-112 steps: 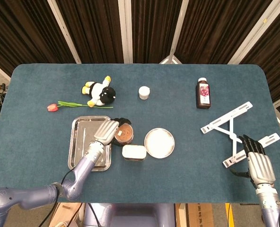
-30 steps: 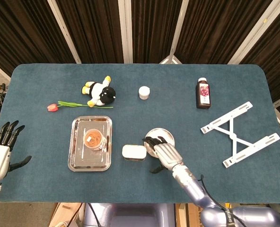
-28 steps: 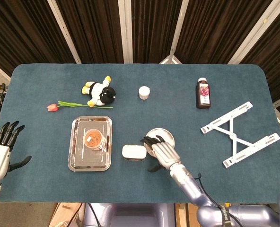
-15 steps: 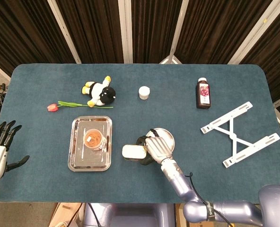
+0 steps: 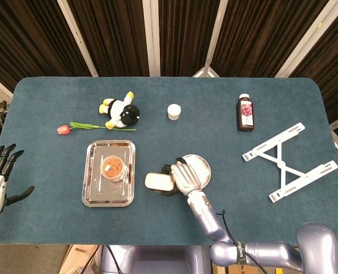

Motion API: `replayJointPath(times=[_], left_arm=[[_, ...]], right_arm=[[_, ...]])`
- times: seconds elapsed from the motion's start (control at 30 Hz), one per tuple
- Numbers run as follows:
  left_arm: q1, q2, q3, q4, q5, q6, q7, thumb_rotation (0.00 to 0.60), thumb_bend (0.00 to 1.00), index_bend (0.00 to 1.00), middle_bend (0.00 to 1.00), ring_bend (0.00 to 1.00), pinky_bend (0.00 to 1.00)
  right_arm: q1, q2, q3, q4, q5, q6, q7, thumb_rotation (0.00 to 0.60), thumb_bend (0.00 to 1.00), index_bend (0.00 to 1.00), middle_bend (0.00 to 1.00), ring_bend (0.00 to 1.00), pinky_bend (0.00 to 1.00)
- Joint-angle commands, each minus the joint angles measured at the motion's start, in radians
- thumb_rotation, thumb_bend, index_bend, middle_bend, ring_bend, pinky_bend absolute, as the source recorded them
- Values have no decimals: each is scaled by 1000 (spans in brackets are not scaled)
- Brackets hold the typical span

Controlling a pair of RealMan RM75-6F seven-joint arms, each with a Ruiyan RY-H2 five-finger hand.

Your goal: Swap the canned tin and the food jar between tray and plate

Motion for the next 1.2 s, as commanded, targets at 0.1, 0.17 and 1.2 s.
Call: replayJointPath(times=[0.1,0.17,1.2], left_arm=[[3,-1,-7,2,-2,2,-11,600,213,170,64,21,151],[5,-2,-10,2,-4,3,-14,600,213,170,64,21,151],[18,-34,-34,11,-1,14,56,600,213,175,69,21,151]], right_arm=[[-7,-12,9,7,-10,15,14,600,334,670,573,626,171],[-11,-6,13,3,-10,14,20,600,337,675,576,627,171],[-141,259,20,23,-85,-81,271,600,352,684,576,627,171]])
